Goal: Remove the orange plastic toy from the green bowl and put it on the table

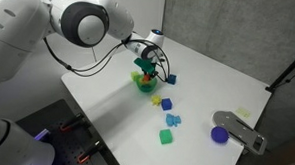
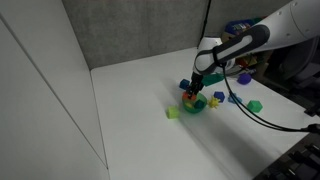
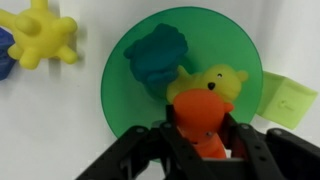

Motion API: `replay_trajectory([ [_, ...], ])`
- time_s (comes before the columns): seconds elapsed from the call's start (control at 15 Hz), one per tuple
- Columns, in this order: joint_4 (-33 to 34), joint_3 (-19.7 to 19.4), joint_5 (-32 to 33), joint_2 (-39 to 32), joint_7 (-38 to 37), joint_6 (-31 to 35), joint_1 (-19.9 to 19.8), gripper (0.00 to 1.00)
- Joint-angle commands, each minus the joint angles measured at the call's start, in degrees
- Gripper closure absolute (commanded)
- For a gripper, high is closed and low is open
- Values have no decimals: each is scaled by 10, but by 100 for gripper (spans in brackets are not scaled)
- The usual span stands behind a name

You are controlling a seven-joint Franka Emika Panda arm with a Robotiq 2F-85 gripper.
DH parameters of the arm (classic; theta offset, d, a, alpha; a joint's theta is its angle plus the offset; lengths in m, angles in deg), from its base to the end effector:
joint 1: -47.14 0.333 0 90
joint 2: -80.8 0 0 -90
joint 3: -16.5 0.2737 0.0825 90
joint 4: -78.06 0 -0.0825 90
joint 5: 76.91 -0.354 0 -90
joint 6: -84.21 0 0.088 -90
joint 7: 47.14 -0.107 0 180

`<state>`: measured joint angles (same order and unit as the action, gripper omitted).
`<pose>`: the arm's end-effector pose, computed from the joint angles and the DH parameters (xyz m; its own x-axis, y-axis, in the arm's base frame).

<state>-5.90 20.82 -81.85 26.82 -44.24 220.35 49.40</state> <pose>0.6497 0.0691 0.1113 0.9968 0.0739 -0.0295 0.0699 -0.9903 -0.1200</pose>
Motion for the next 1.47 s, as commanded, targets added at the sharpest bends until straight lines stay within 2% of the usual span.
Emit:
replay_trajectory([
  [0.0, -3, 9, -8, 37, 4, -39, -15, 82],
  [0.27, 1, -6, -4, 64, -2, -73, -29, 82],
  [0.8, -7, -66, 23, 94, -1, -145, -66, 82],
  [0.93, -10, -73, 28, 97, 4, -155, -75, 31],
  [1.07, -11, -78, 33, 100, 5, -162, -80, 26],
  [1.27, -10, -75, 30, 106, 9, -179, -86, 2],
  [1.4, -14, -71, 26, 120, 13, -190, -86, 0],
])
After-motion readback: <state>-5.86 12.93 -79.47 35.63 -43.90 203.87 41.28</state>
